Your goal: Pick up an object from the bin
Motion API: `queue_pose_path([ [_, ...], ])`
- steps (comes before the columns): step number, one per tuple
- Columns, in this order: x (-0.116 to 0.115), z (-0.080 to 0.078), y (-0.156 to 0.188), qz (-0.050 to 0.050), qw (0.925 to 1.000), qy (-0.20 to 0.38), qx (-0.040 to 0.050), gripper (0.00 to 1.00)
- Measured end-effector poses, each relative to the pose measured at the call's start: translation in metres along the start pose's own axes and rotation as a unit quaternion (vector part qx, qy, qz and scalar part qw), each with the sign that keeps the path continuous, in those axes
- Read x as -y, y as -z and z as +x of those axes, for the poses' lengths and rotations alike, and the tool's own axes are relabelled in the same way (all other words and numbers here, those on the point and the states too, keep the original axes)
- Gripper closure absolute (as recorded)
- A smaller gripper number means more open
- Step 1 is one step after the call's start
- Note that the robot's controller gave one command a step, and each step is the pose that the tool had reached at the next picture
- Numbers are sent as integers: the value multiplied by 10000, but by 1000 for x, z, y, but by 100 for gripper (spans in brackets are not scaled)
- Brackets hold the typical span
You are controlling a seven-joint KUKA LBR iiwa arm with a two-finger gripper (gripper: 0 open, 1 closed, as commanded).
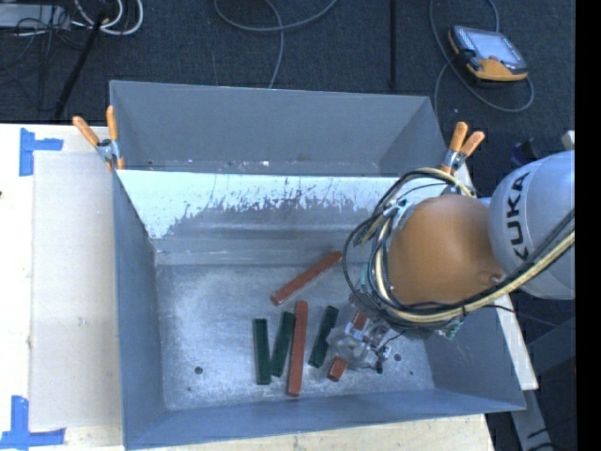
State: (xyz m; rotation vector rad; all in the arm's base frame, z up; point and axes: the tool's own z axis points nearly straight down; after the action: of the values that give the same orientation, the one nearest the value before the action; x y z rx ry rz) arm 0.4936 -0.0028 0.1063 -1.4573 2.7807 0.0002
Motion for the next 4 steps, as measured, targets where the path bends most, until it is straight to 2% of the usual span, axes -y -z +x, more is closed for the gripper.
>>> queue_pose_path([
  [1,-1,-1,4,-10,10000,-2,-7,100],
  [2,-2,-2,23,-6,10000,-14,-4,100],
  [4,-2,-4,76,0,10000,-55,0,100],
])
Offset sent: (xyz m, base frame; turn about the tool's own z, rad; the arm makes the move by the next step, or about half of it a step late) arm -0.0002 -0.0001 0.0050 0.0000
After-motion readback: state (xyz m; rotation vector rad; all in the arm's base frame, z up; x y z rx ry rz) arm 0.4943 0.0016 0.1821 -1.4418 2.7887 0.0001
